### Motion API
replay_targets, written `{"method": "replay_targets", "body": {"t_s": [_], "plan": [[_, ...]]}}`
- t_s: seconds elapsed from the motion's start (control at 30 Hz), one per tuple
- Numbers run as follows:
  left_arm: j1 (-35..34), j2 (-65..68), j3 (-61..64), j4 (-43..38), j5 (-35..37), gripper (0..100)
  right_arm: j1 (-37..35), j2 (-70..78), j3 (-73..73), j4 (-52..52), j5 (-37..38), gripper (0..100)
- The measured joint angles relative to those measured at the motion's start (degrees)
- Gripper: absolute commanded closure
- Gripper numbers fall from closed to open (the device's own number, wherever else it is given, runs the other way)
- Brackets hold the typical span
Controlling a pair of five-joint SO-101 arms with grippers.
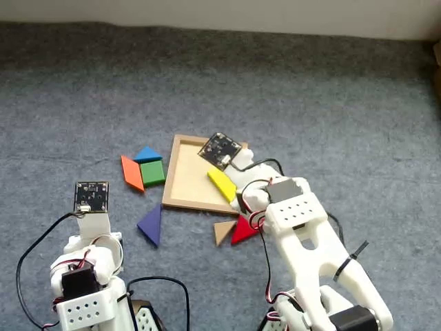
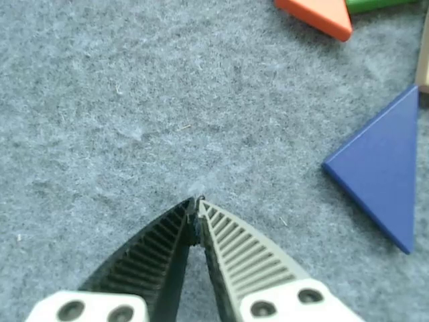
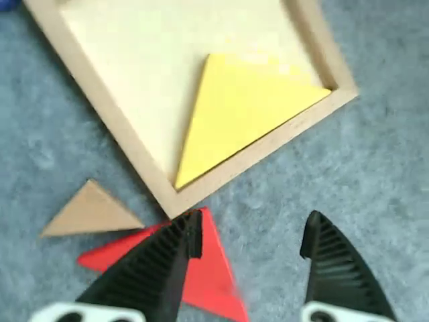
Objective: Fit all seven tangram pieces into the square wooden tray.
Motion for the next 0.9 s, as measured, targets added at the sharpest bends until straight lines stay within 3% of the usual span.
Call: {"method": "replay_targets", "body": {"t_s": [0.23, 0.63, 0.9], "plan": [[0.00, 0.00, 0.00, 0.00, 0.00, 99, 0.00, 0.97, 0.00, -3.34, -6.42, 76.8], [0.00, 0.00, 0.00, 0.00, 0.00, 99, 2.73, 21.36, -6.77, -5.98, -14.51, 76.8], [0.00, 0.00, 0.00, 0.00, 0.00, 99, 8.26, 21.45, -7.38, 4.40, -13.10, 76.8]]}}
